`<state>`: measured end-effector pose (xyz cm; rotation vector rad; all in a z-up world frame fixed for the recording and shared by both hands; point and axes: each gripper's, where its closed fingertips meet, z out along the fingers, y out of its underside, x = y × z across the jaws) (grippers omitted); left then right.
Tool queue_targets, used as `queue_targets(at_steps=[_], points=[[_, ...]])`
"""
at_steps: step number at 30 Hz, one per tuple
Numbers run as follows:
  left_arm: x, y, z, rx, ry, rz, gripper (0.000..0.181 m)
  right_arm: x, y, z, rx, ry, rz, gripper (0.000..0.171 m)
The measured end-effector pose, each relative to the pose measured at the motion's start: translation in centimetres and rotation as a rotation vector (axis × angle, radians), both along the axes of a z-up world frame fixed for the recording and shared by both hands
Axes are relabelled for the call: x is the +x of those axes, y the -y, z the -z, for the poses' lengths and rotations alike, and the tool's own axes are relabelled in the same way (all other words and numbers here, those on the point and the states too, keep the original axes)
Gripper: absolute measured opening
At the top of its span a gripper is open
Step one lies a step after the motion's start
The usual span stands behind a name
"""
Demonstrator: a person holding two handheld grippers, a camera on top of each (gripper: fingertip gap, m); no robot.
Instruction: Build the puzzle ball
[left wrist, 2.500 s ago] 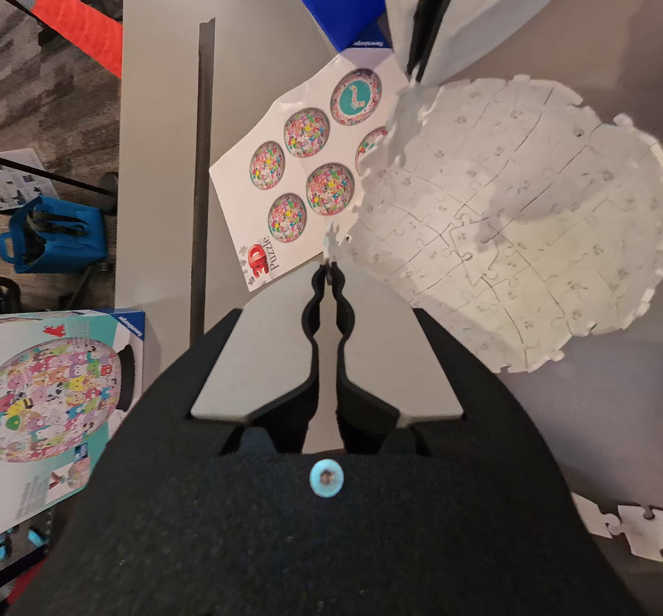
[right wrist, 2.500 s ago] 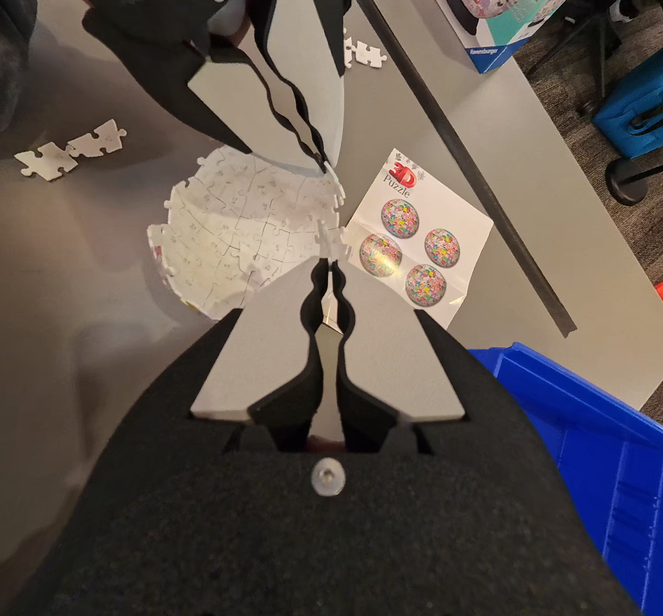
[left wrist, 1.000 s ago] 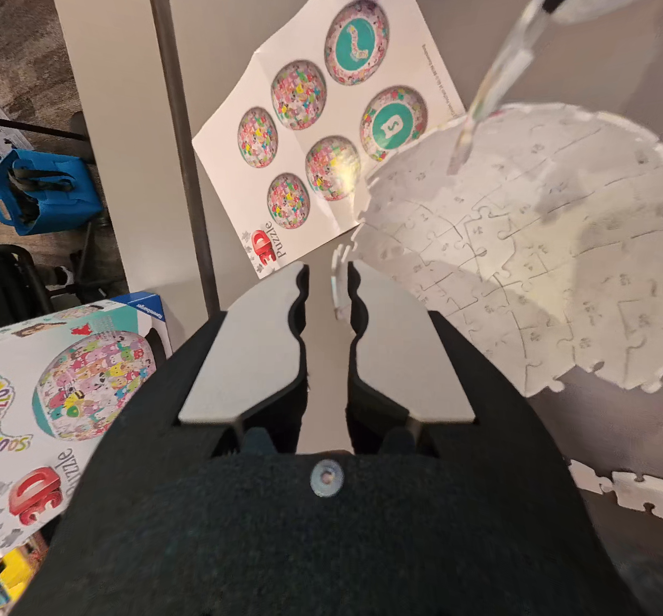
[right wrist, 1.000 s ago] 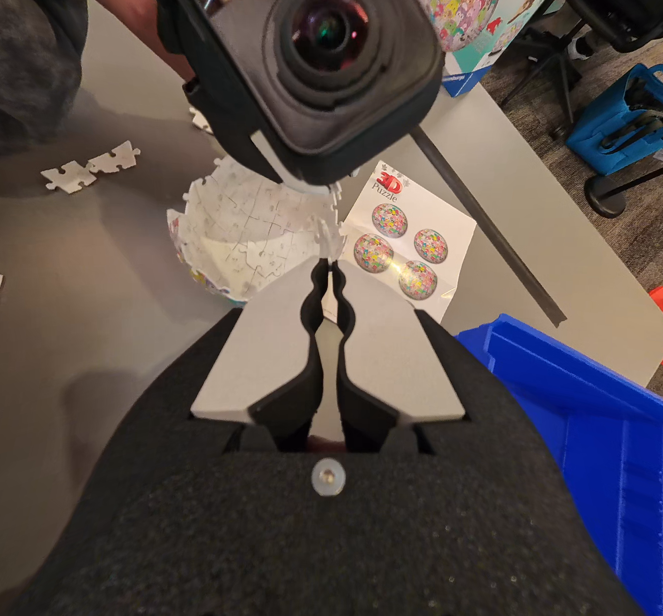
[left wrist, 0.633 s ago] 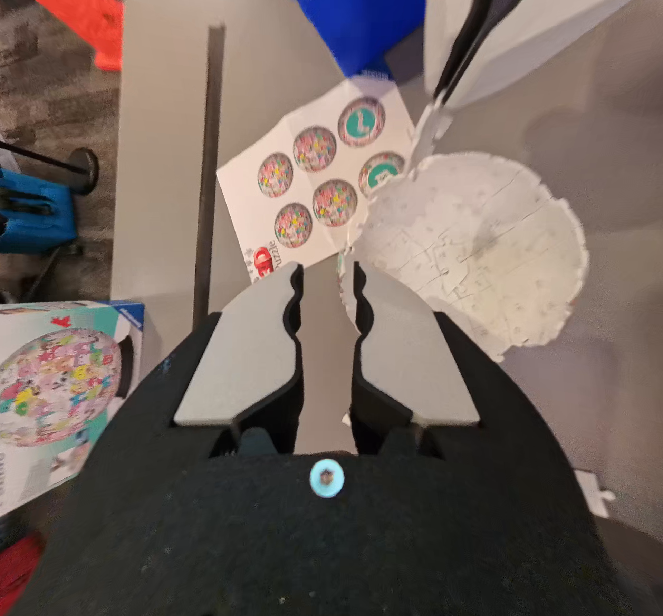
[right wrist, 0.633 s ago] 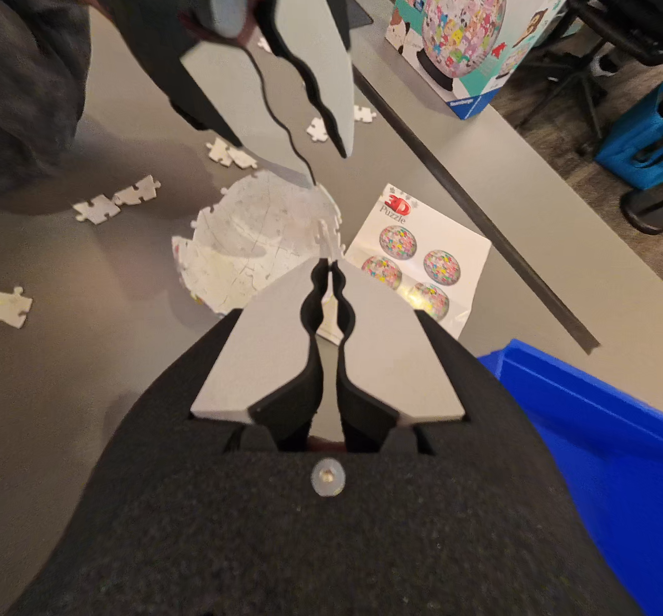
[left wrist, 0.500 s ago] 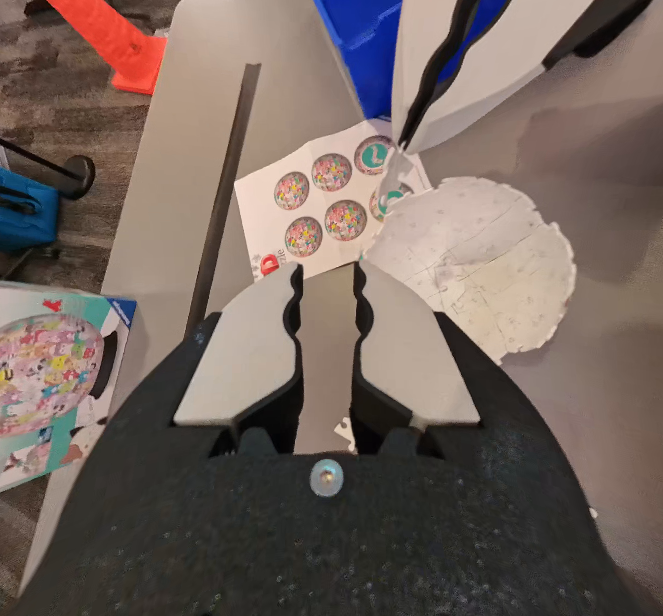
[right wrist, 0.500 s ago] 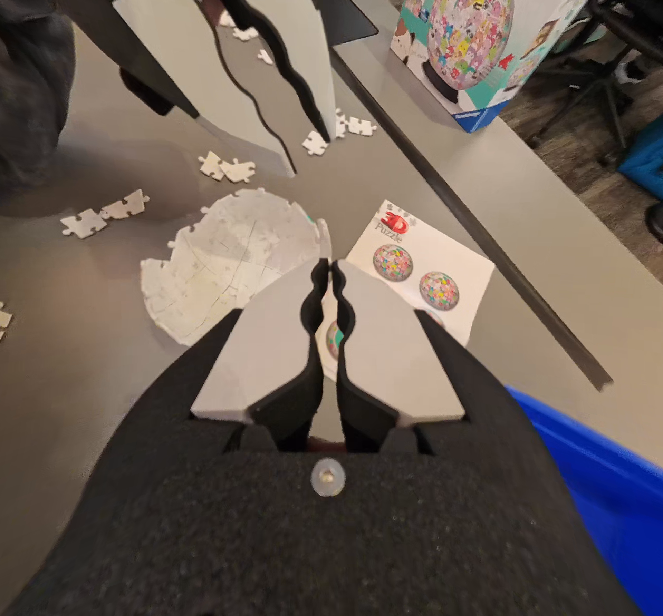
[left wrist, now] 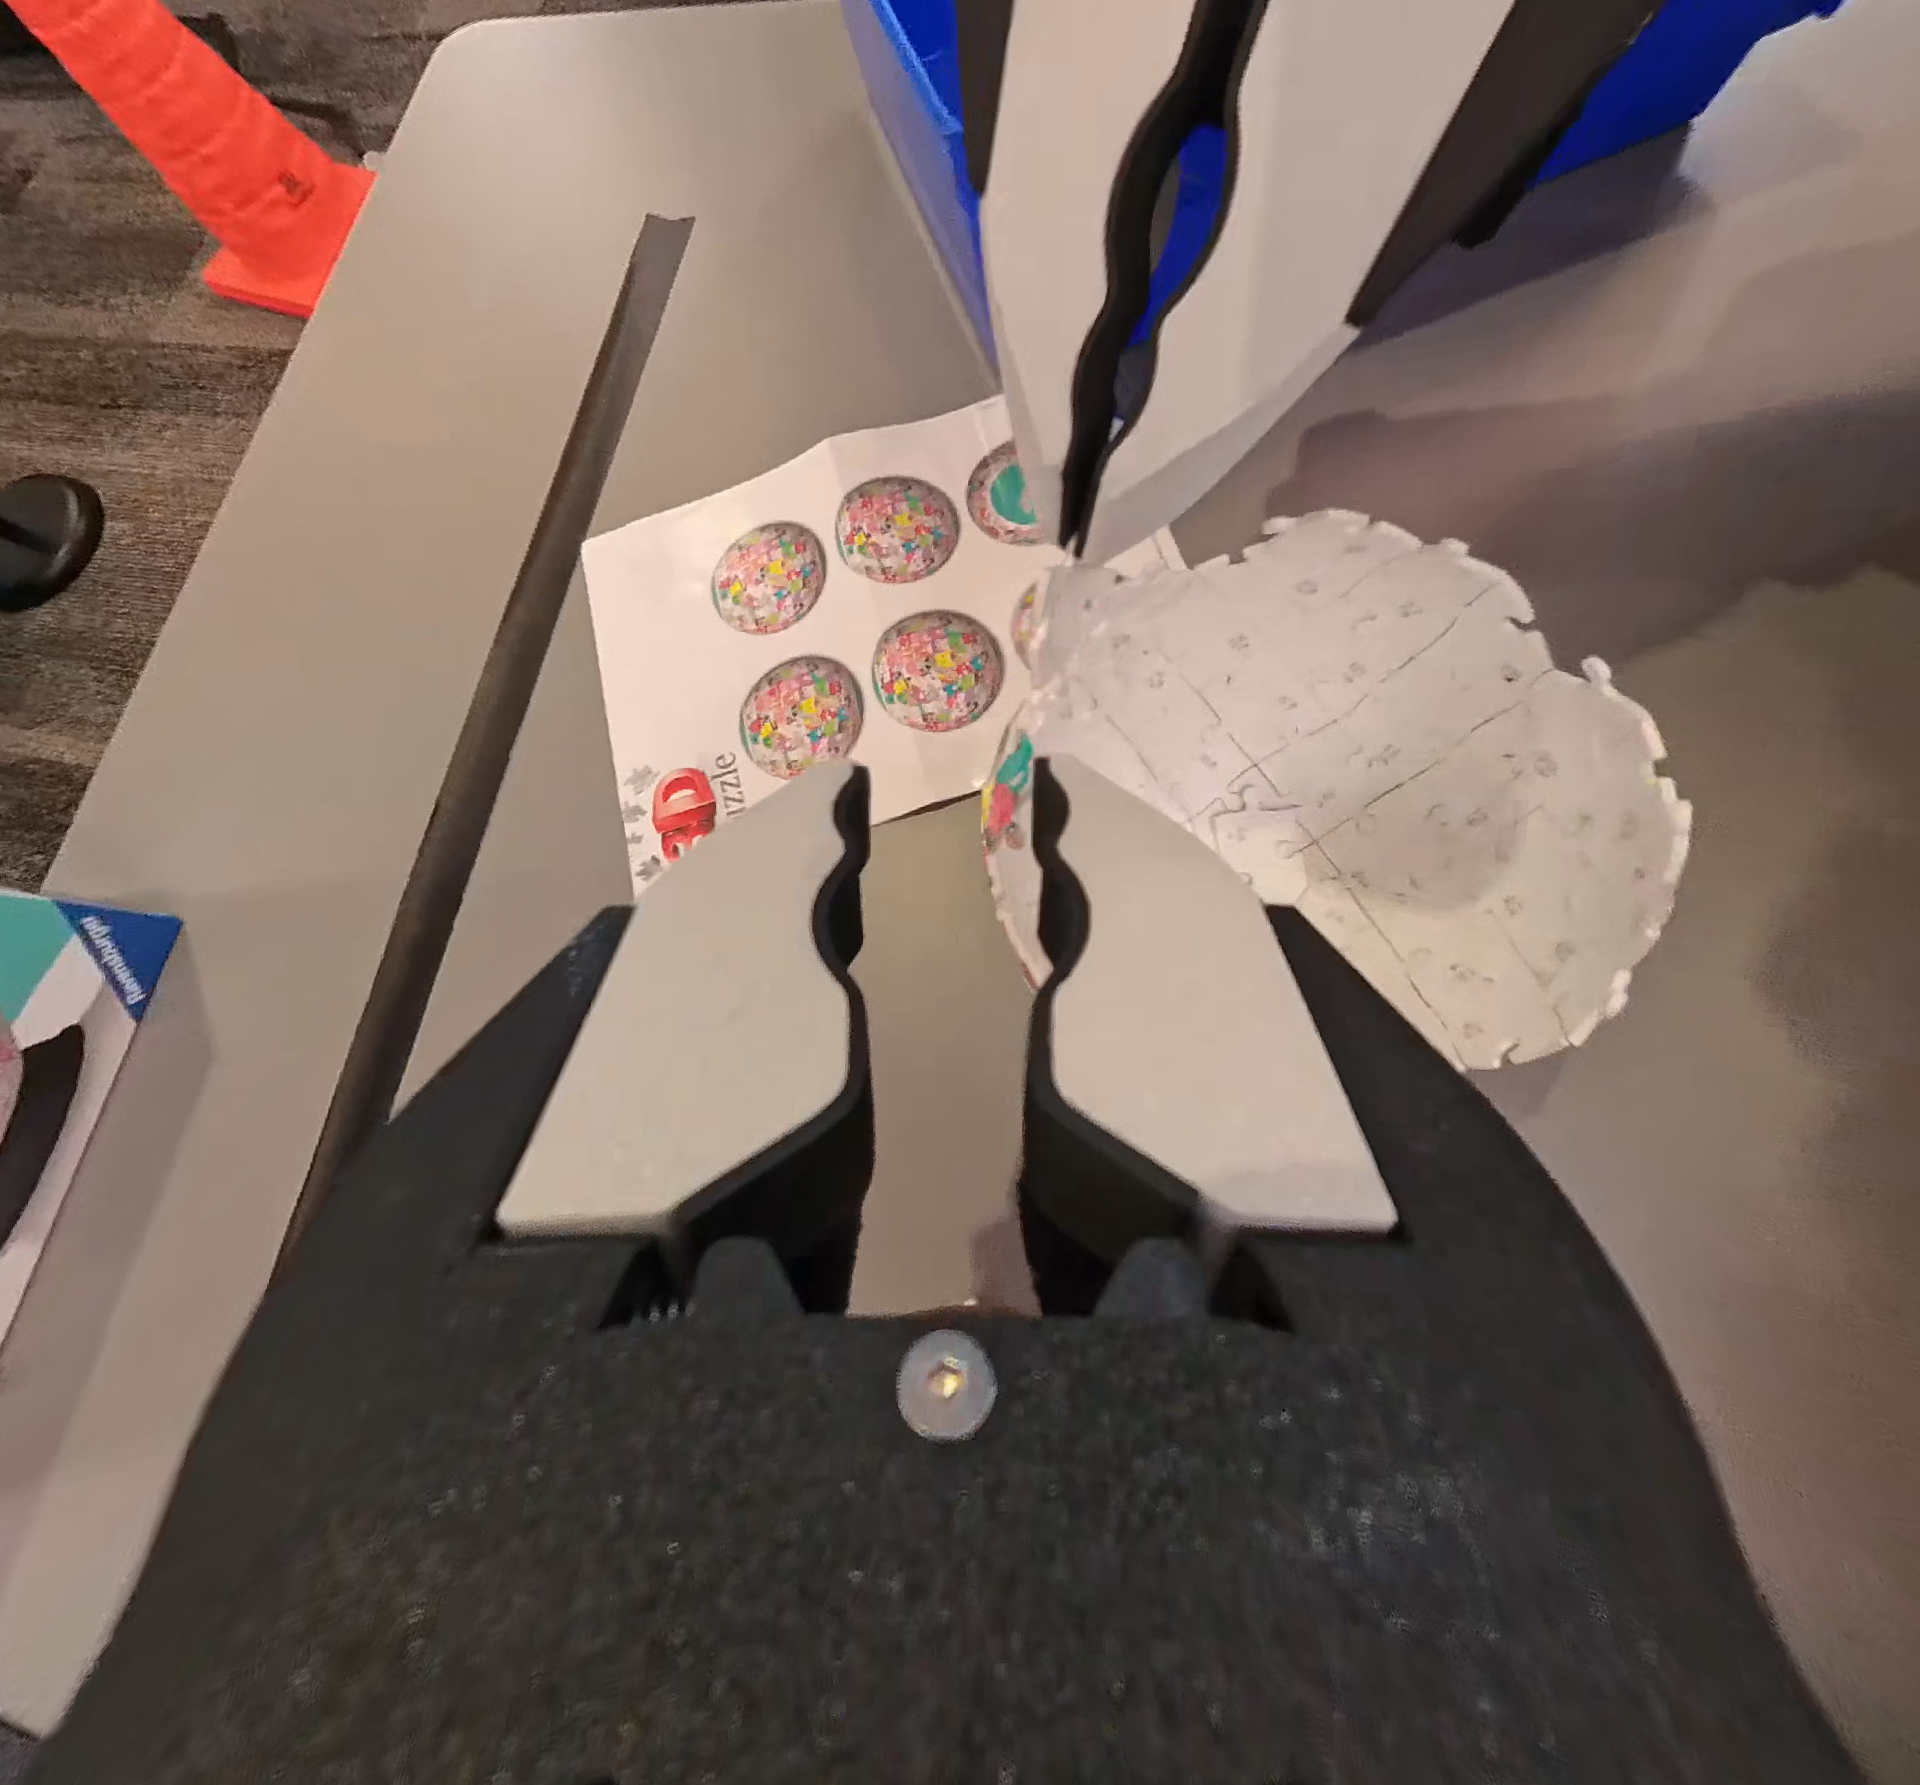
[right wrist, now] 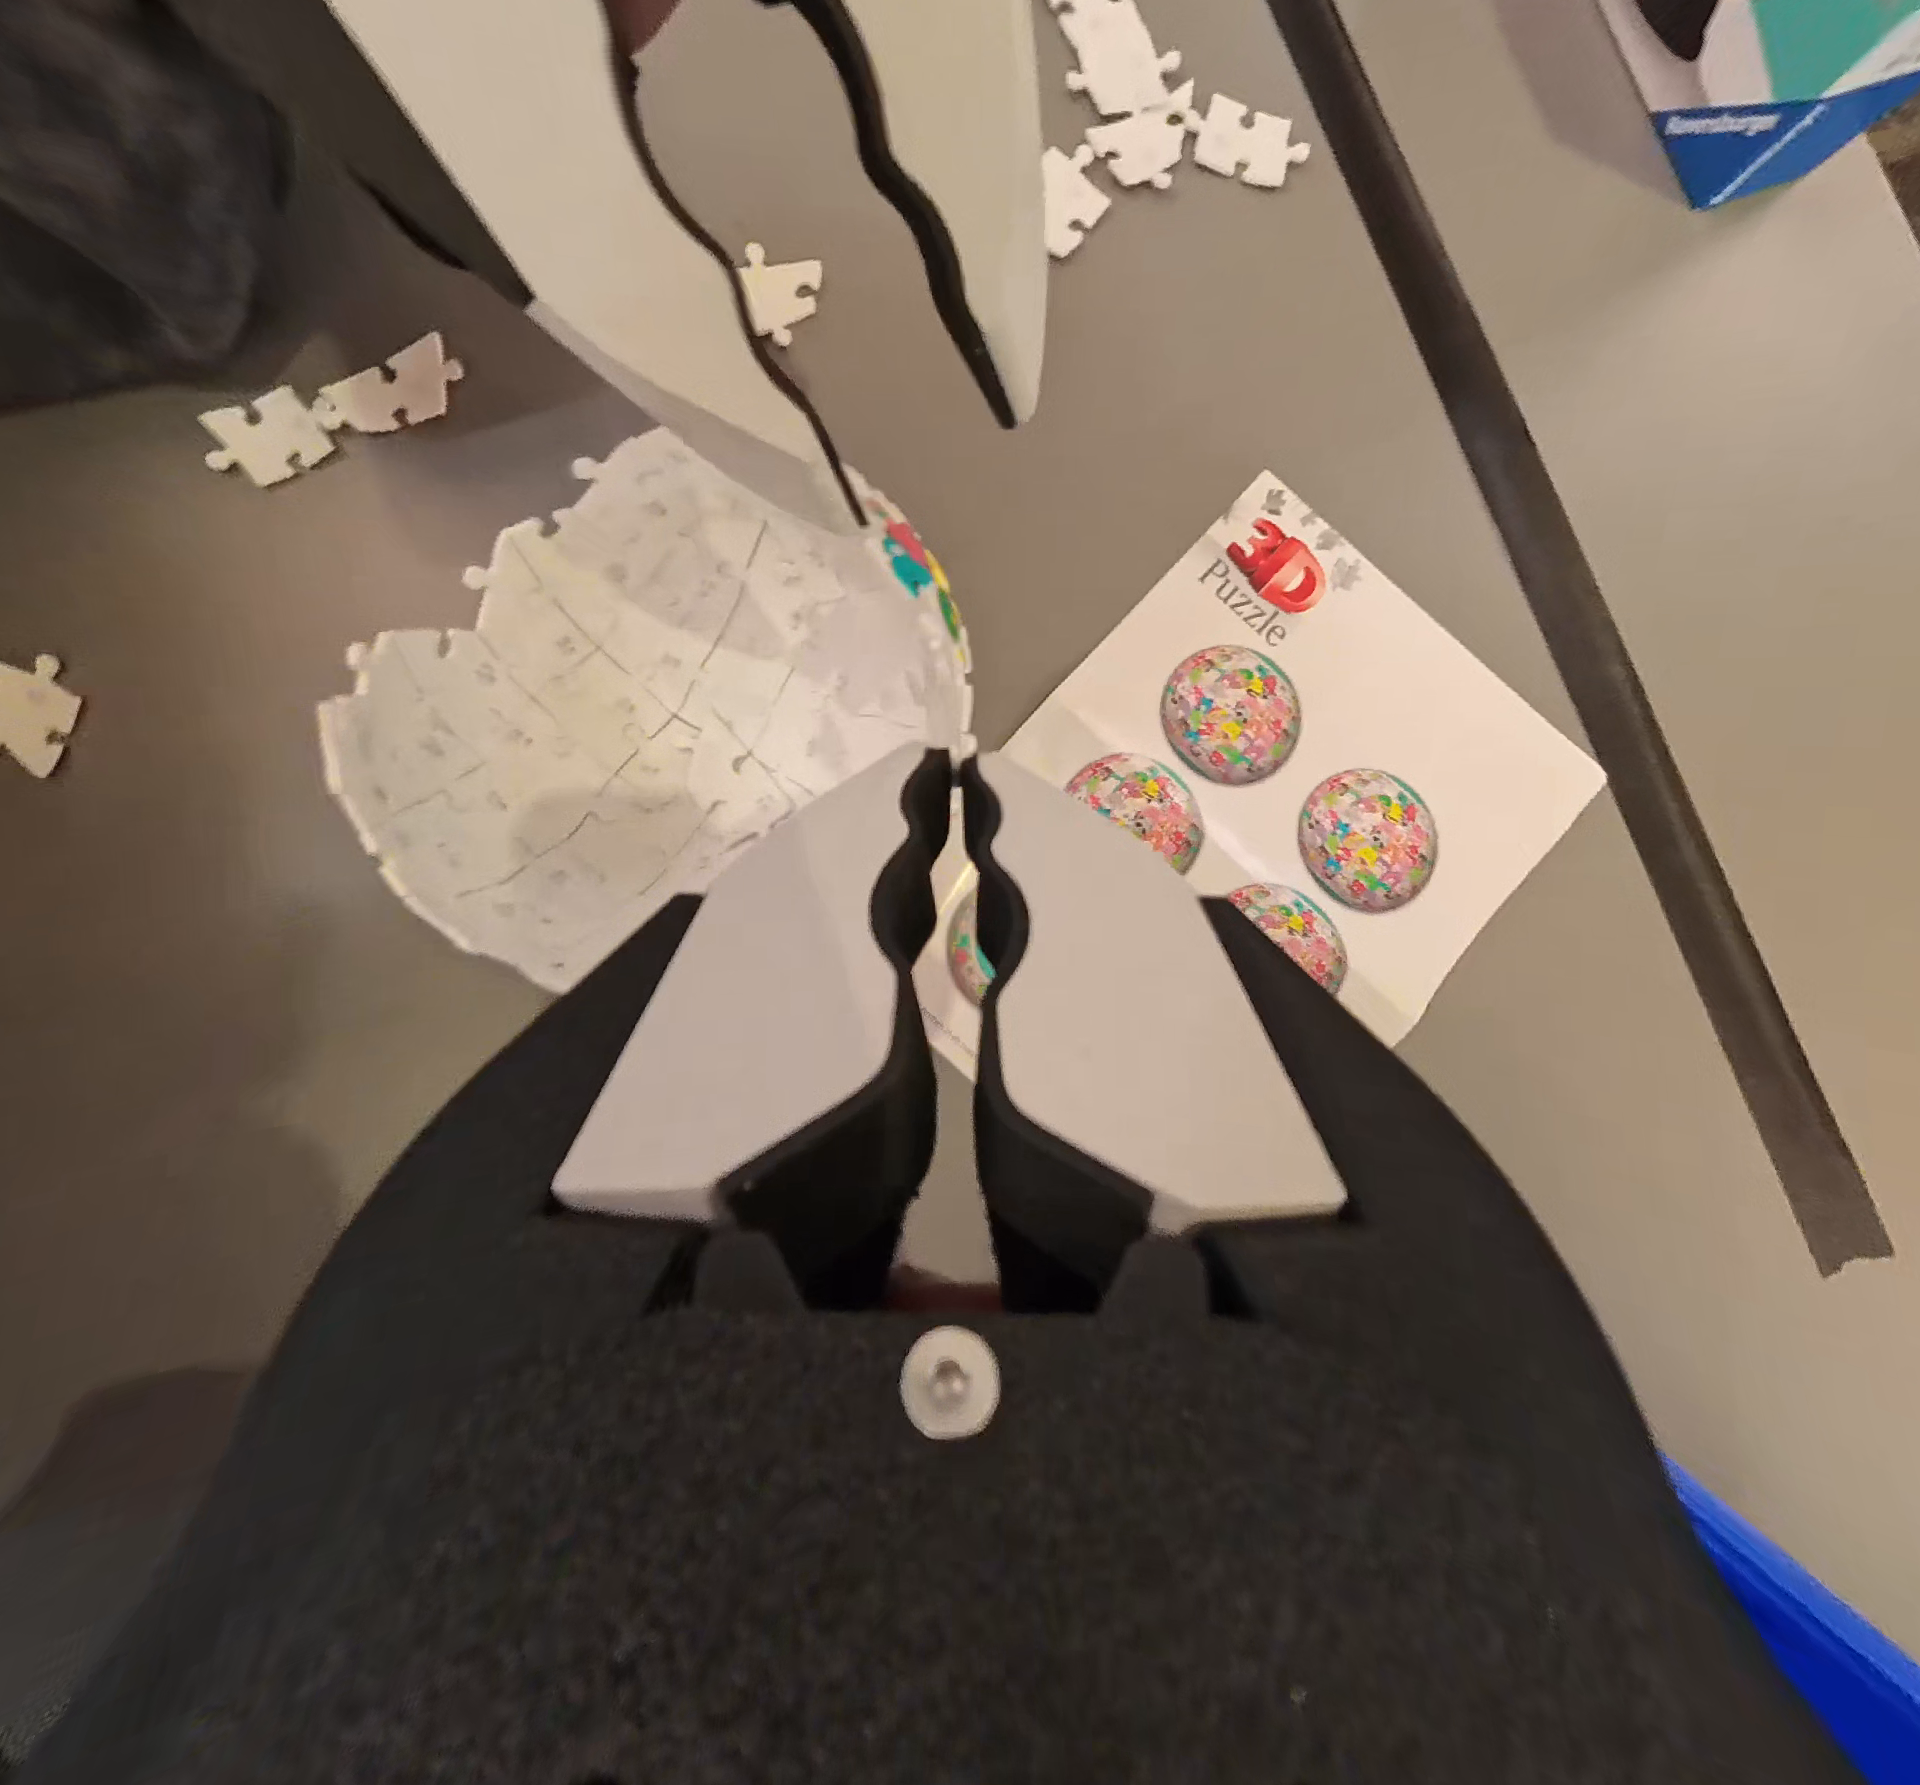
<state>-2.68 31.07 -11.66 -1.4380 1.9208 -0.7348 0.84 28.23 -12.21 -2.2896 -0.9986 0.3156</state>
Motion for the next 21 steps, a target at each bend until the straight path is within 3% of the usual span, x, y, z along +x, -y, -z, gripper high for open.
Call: queue_targets(at_steps=[21], points=[[-2.3,-1.3,4.6,-0.117,-0.091,0.008,0.027,0.7,1.4,-4.2,0.052,0.151,-0.004,0.002]])
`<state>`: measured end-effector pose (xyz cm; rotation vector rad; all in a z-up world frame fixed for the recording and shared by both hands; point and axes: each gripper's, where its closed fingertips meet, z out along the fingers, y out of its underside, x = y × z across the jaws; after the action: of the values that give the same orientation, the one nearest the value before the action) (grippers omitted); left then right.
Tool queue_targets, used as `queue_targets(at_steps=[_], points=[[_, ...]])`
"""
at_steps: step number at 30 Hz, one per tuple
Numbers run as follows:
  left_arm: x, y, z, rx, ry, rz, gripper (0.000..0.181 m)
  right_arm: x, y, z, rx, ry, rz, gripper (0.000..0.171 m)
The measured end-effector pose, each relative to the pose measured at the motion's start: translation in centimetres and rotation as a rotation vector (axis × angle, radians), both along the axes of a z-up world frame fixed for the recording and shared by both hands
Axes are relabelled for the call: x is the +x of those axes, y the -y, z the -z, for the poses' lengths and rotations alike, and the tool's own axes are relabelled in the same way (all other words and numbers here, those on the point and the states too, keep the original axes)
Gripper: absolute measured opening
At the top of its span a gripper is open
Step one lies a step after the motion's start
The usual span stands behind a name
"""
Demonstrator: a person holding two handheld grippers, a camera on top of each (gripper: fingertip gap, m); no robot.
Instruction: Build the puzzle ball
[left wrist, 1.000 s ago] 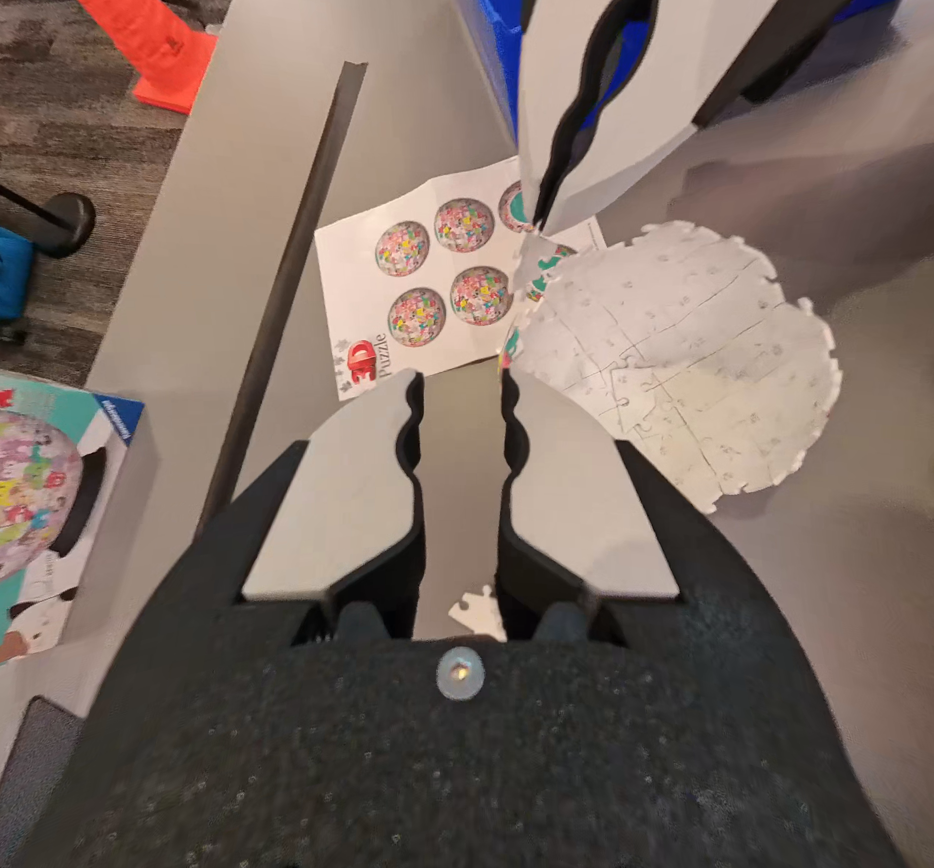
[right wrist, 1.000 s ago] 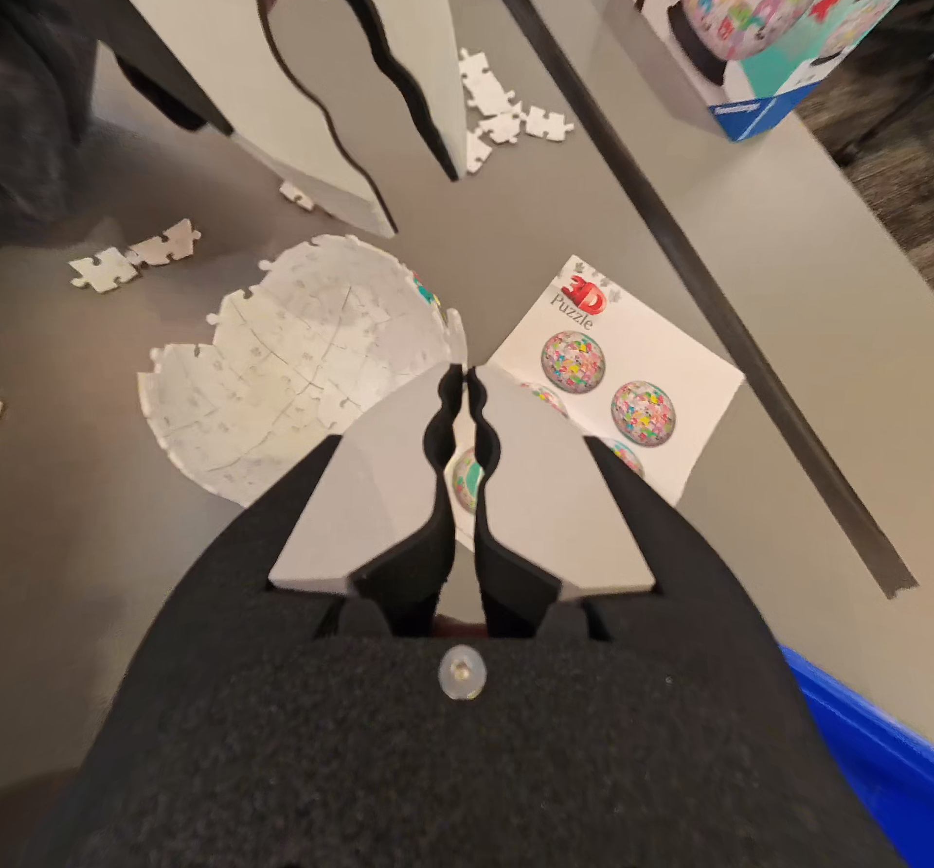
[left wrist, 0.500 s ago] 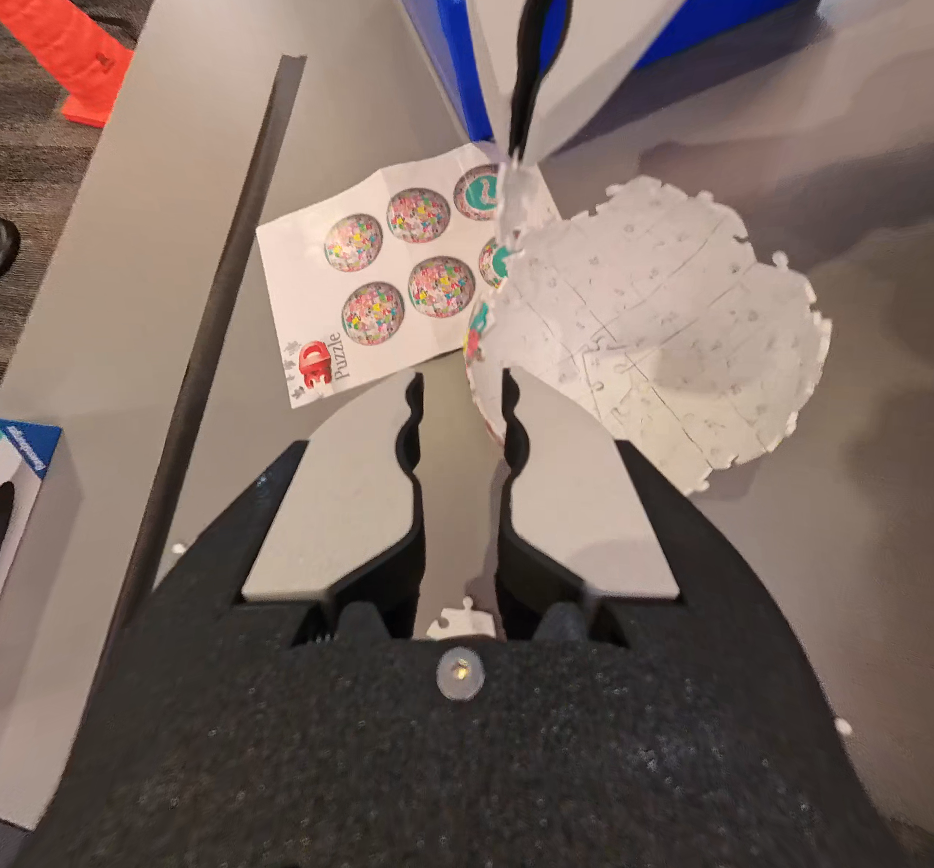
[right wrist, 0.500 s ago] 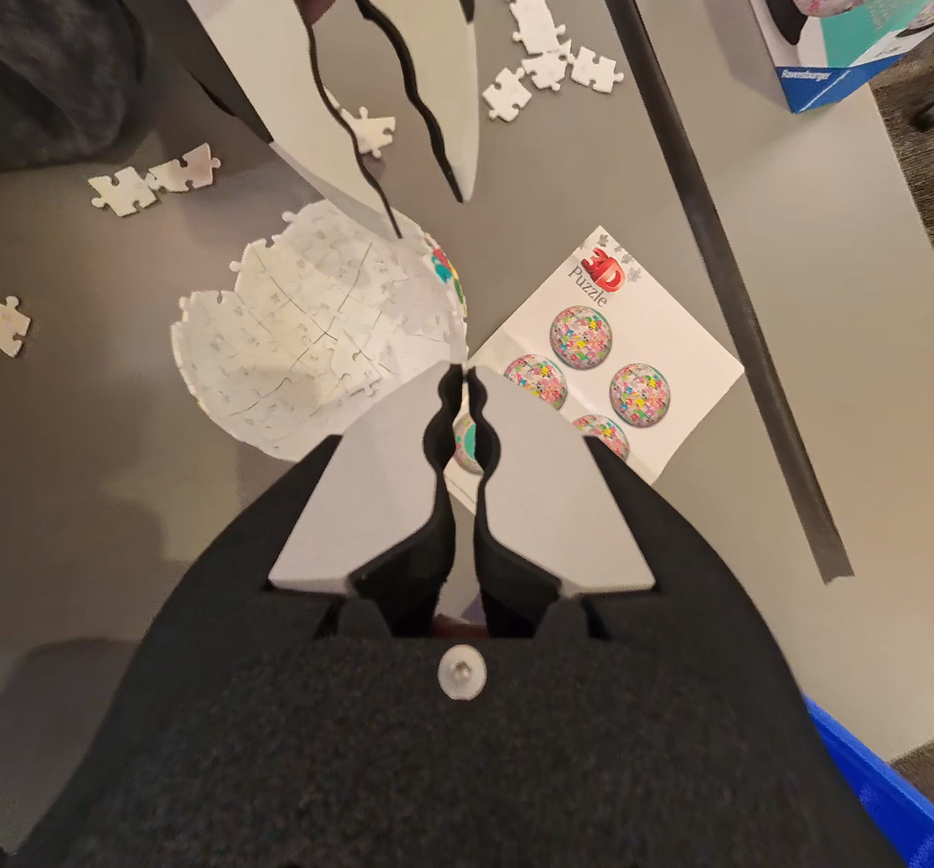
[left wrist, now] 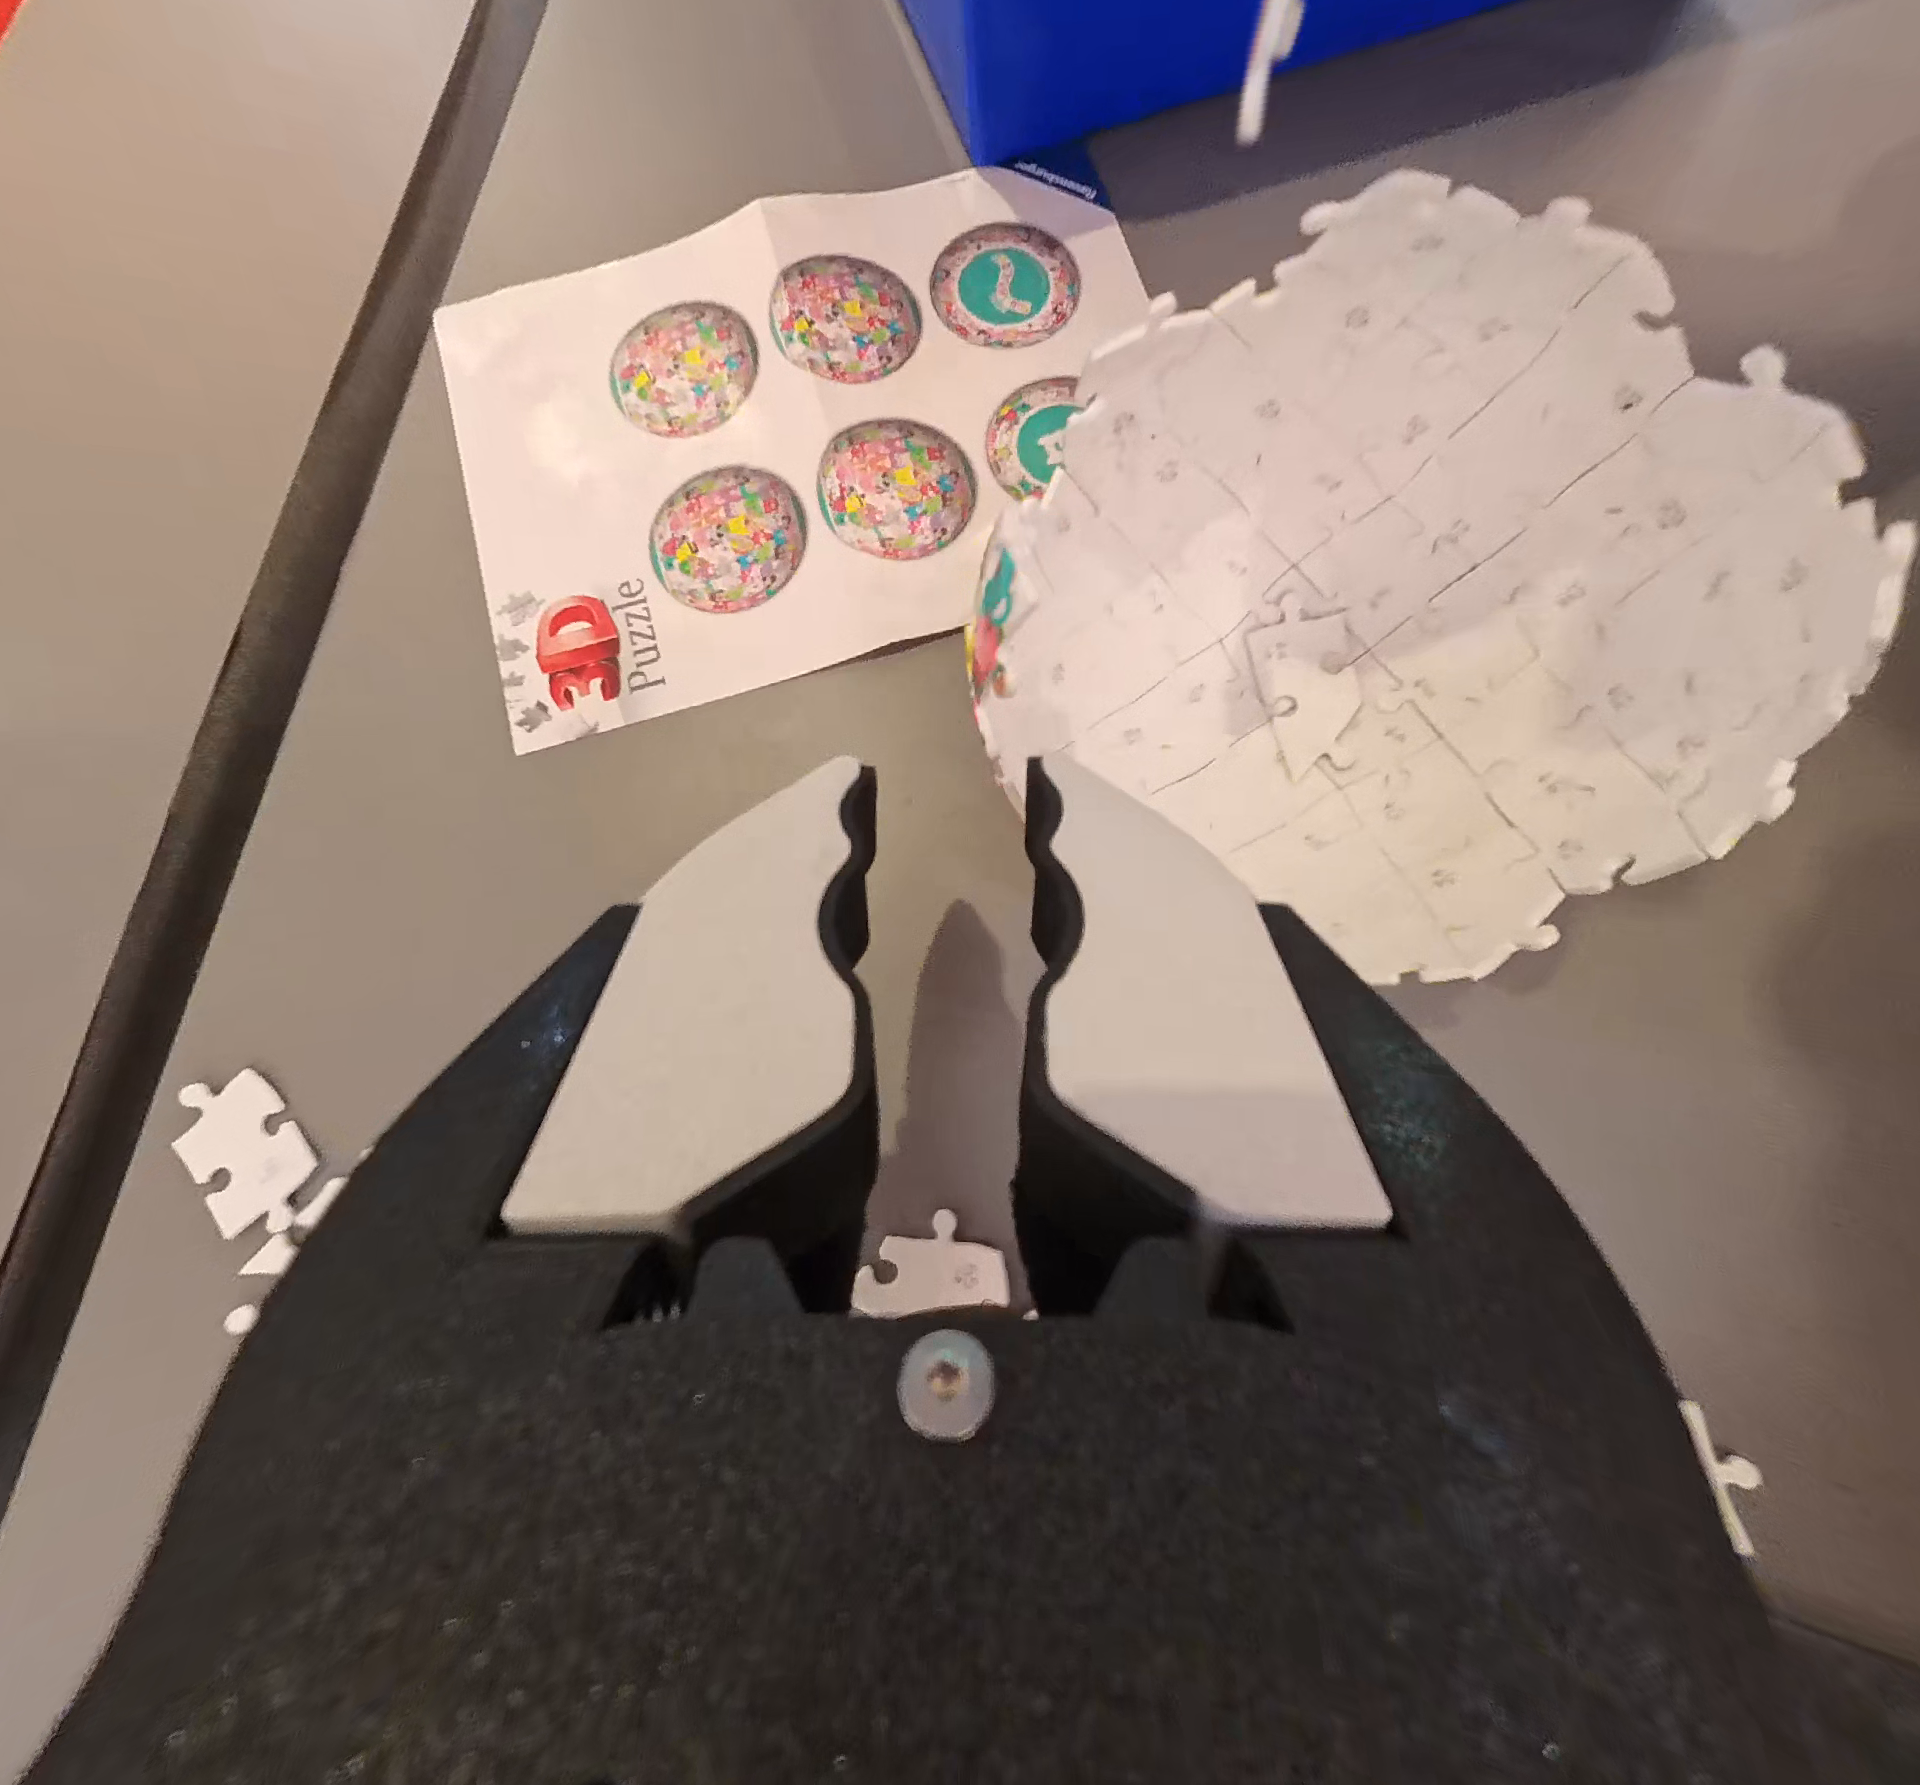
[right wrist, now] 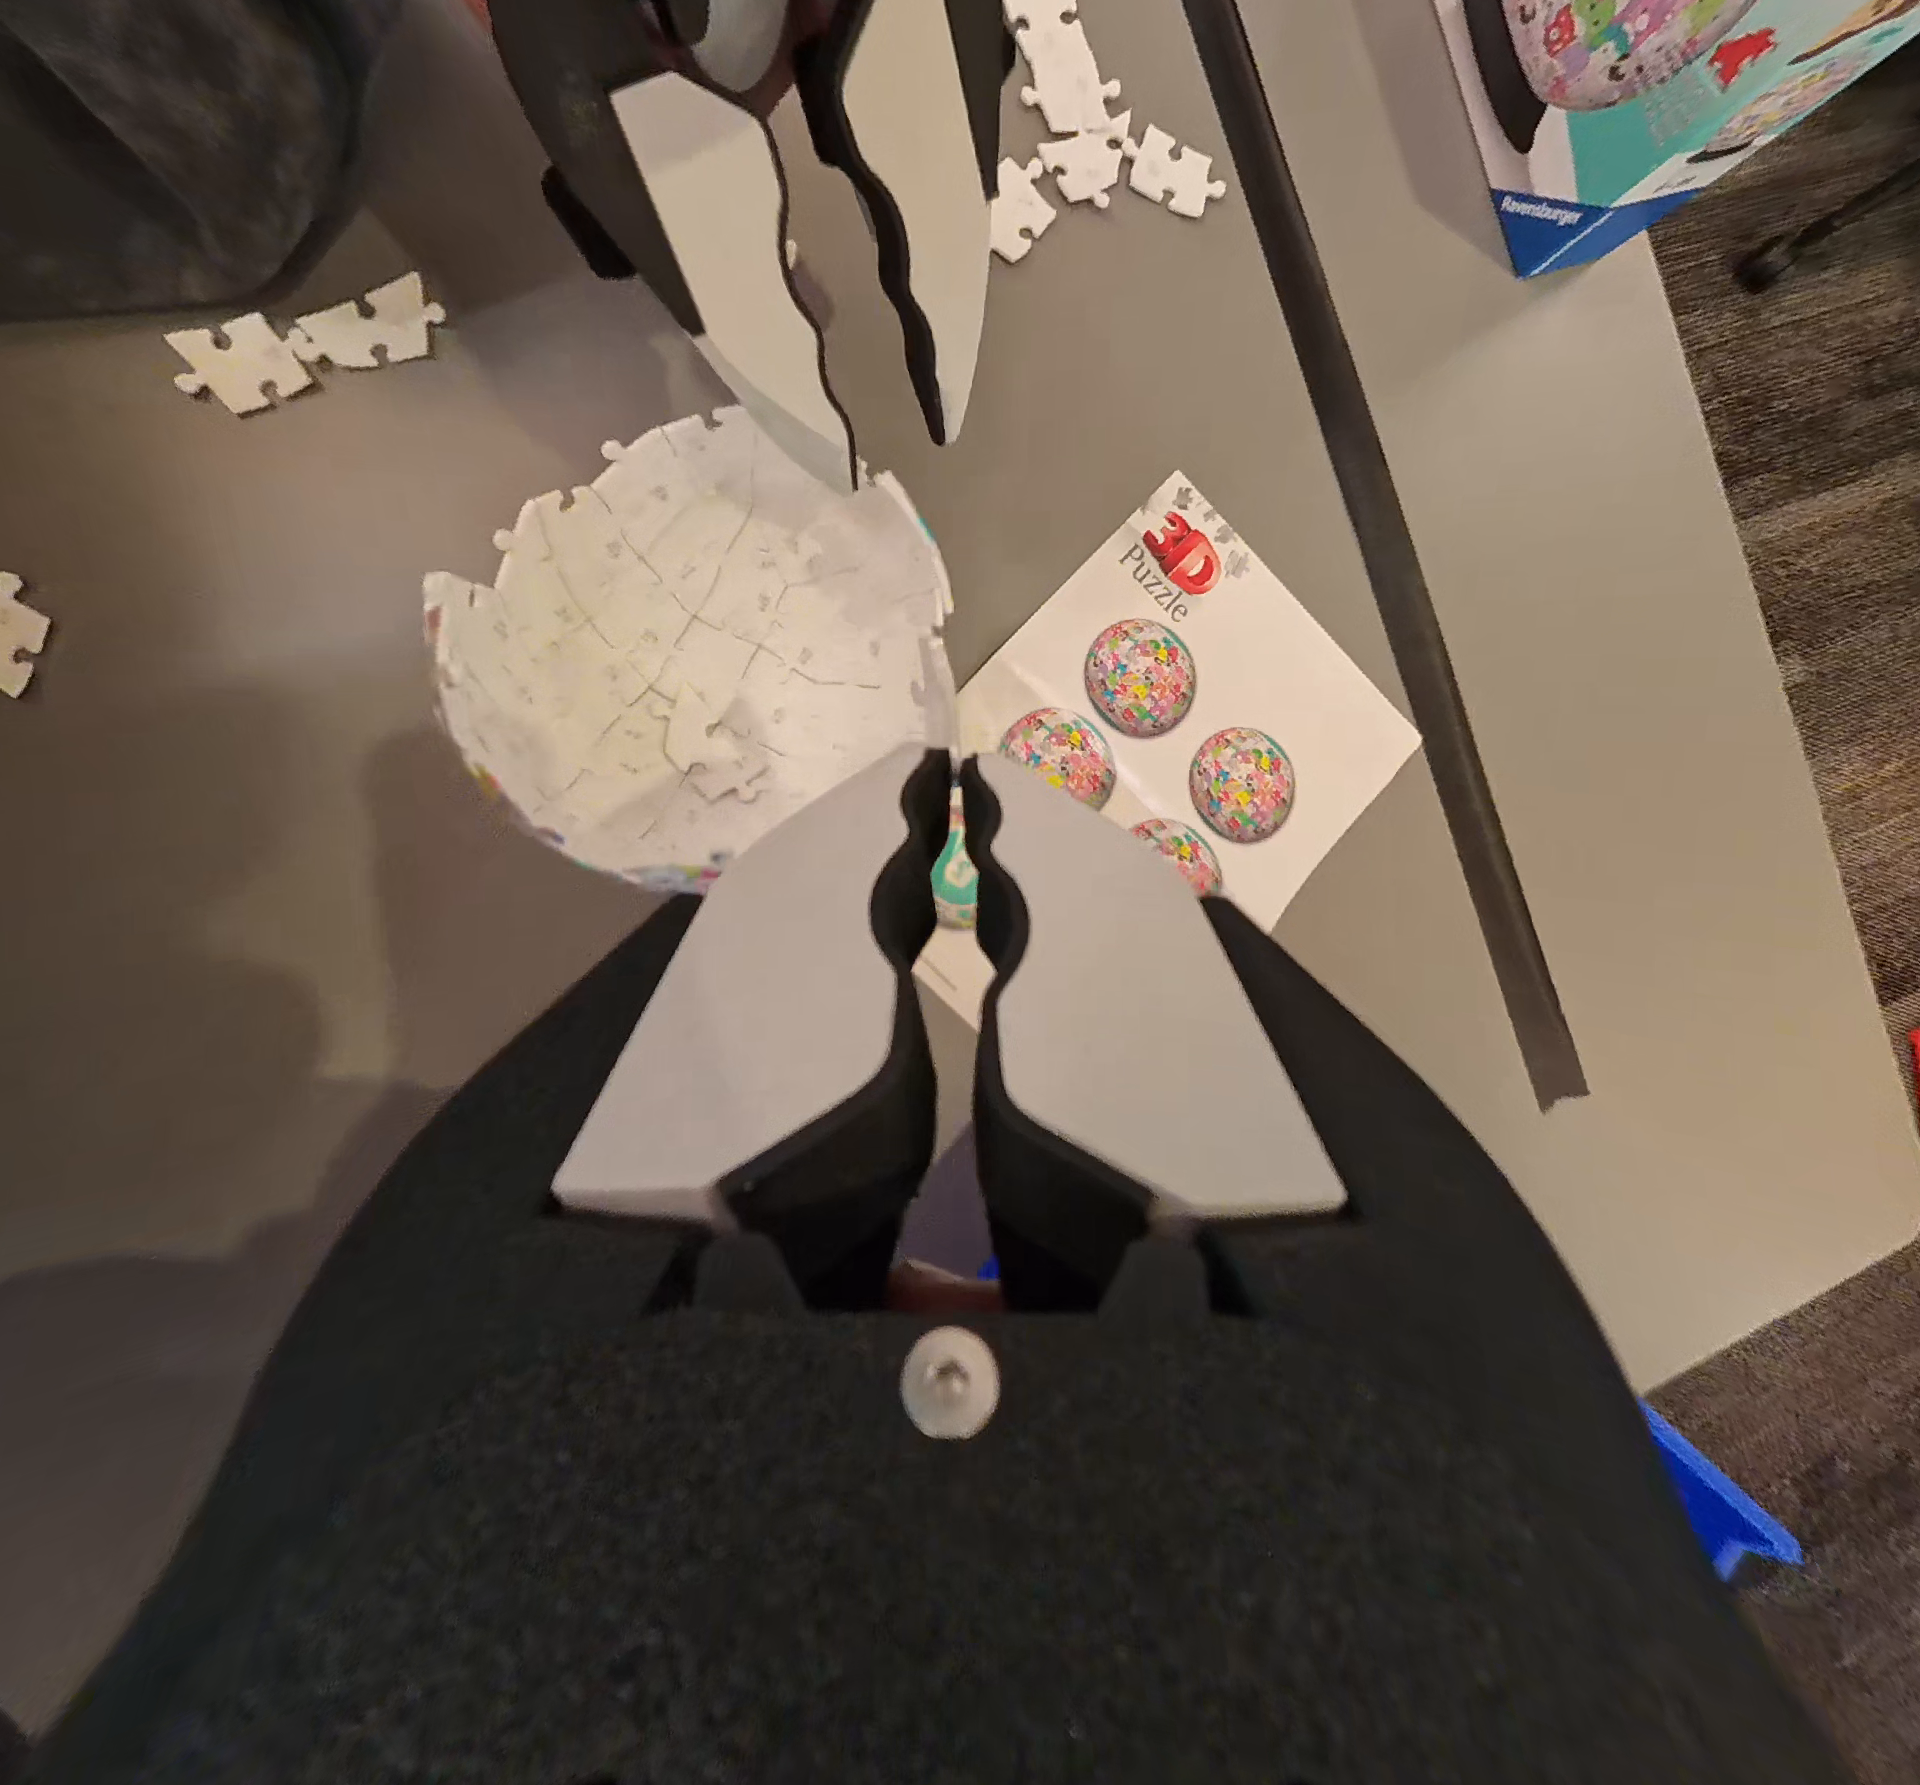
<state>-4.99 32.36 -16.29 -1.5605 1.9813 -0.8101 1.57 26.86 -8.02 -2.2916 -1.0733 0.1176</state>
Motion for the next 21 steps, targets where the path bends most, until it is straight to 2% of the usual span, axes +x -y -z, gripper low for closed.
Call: queue_targets(at_steps=[10,18,21], points=[[-0.4,0.4,1.5,-0.109,-0.034,0.024,0.024,-0.9,-0.8,-2.8,-0.047,0.116,-0.068,0.002],[-0.1,1.1,1.7,-0.156,-0.022,0.044,0.022,-1.7,-1.0,-0.9,-0.175,0.145,-0.111,0.002],[-0.2,0.9,1.4,-0.158,-0.013,0.036,0.026,-2.5,-1.0,-0.9,-0.145,0.129,-0.119,0.002]])
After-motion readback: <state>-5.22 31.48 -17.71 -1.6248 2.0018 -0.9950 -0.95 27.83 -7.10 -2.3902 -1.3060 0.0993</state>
